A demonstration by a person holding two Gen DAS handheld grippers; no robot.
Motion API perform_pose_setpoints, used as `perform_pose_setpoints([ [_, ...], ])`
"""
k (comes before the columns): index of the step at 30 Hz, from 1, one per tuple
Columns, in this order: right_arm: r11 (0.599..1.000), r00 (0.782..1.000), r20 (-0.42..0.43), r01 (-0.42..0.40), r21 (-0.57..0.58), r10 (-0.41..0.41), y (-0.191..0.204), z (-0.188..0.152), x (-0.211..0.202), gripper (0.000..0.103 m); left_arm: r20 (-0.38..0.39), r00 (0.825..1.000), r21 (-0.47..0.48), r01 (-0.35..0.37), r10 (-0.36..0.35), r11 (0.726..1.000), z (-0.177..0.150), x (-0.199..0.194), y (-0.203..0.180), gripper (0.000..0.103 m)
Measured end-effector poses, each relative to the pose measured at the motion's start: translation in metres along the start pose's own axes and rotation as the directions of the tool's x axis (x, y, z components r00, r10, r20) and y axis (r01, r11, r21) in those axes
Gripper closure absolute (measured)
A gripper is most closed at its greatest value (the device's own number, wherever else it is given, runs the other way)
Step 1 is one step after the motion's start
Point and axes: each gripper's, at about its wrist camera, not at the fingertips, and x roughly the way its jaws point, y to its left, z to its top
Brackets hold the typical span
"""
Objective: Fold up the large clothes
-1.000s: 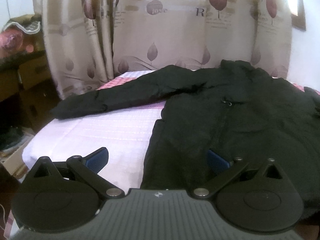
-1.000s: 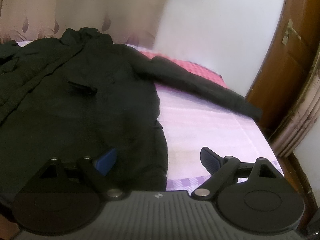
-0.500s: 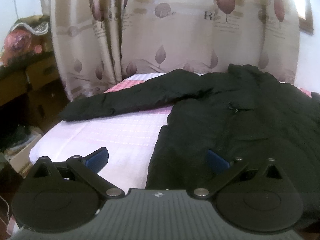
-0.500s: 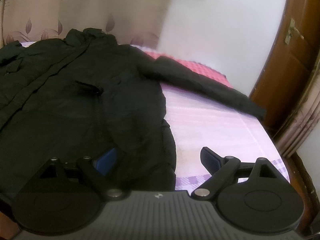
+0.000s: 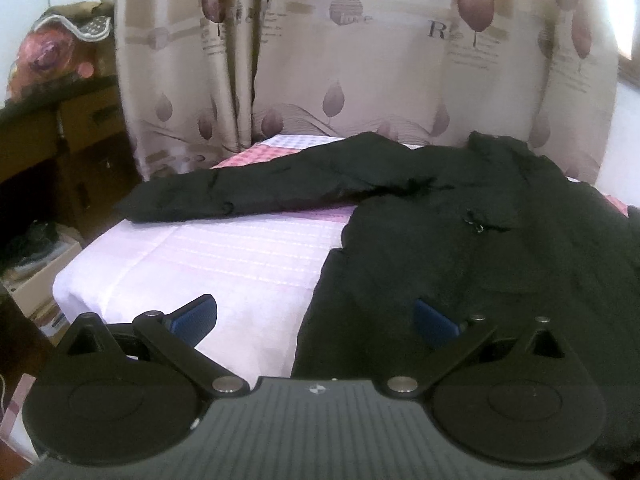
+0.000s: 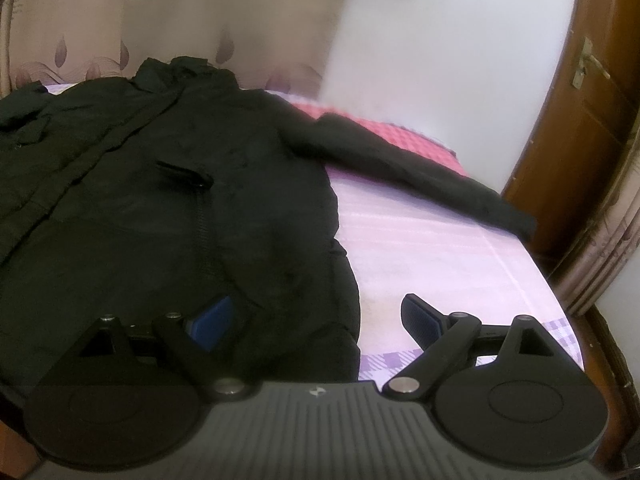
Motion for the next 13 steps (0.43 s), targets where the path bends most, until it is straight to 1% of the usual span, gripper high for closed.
perform_pose_setpoints([
  [2,1.000,1.000,0.002,-0.001,-0.003,0.001,0.002,0.000,-0.001,0.010,0.013,1.000,0.000,-0.008,0.008,1.000,0.001,-0.001,-0.001,0.000],
  [8,1.000,1.000,0.016,-0.004,-0.007,0.004,0.006,0.003,-0.006,0.010,0.113,0.992,0.042,-0.059,0.053,0.997,0.007,-0.015,-0.015,0.000],
  [13,1.000,0.999,0.041,-0.002,-0.008,0.002,0.010,0.007,-0.015,0.010,0.117,0.993,0.057,-0.027,0.020,0.998,0.016,-0.025,-0.027,0.000],
])
